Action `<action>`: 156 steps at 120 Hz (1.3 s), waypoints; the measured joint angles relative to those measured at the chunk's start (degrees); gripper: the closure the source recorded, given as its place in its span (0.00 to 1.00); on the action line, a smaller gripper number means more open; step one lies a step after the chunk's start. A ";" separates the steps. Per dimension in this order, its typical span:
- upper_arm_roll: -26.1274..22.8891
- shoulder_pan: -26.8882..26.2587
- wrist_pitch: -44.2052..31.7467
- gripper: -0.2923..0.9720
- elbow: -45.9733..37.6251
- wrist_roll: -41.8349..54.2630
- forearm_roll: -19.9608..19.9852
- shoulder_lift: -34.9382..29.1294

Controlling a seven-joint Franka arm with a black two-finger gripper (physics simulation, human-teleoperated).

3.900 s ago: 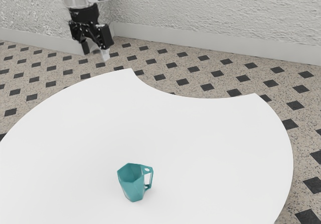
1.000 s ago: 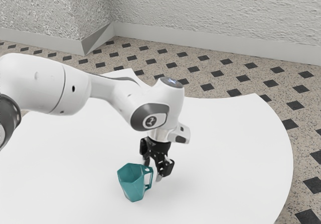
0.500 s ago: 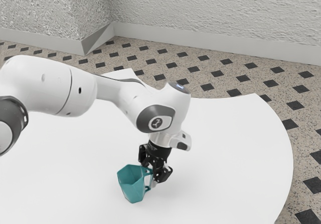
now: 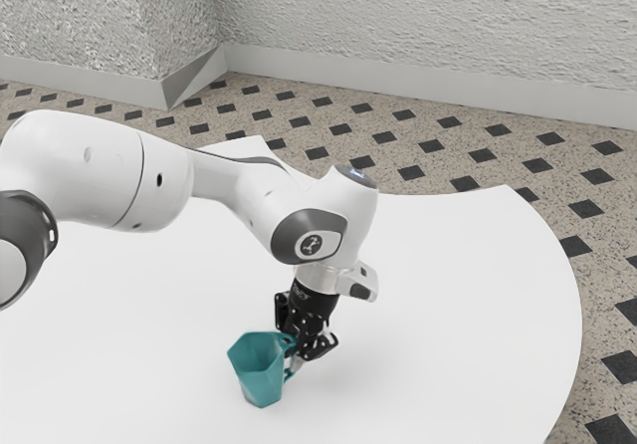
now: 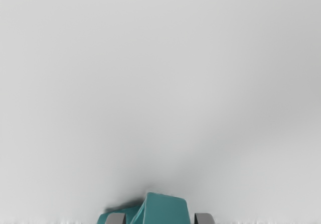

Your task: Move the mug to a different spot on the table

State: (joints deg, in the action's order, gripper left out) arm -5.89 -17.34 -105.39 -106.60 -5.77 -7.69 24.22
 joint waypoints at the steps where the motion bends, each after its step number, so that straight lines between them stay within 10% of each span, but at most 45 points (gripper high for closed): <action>1: 0.00 0.00 0.02 0.70 0.00 0.00 0.00 0.01; 89: -3.04 1.07 25.64 0.76 16.56 -4.42 -0.98 11.53; 156: -11.68 10.17 31.84 0.77 33.78 -1.95 -21.35 22.61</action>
State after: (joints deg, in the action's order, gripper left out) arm -17.56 -7.17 -73.55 -72.82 -7.72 -29.04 46.83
